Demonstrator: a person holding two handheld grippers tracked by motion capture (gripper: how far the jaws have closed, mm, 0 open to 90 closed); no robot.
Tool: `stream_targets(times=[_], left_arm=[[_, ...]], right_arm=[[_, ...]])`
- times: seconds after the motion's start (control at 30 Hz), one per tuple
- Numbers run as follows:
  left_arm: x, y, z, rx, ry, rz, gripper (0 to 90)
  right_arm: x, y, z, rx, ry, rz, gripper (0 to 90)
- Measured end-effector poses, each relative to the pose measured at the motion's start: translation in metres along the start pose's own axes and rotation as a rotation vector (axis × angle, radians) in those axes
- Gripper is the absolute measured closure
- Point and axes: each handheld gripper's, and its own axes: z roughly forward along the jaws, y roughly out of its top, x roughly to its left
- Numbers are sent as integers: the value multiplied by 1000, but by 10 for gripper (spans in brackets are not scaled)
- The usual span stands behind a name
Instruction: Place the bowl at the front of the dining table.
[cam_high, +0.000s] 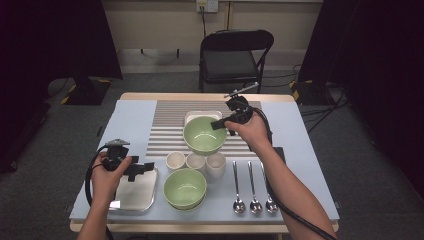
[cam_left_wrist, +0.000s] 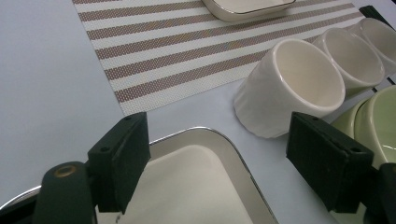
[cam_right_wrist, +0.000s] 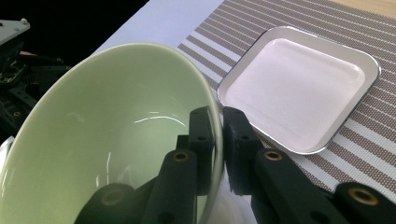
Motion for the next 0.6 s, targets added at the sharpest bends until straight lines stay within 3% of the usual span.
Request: stream_targets(times=[0.6], left_arm=[[0,-1,1,-2,-2,-5,214]], right_arm=[[-6,6,8,-9,-16,20,827]])
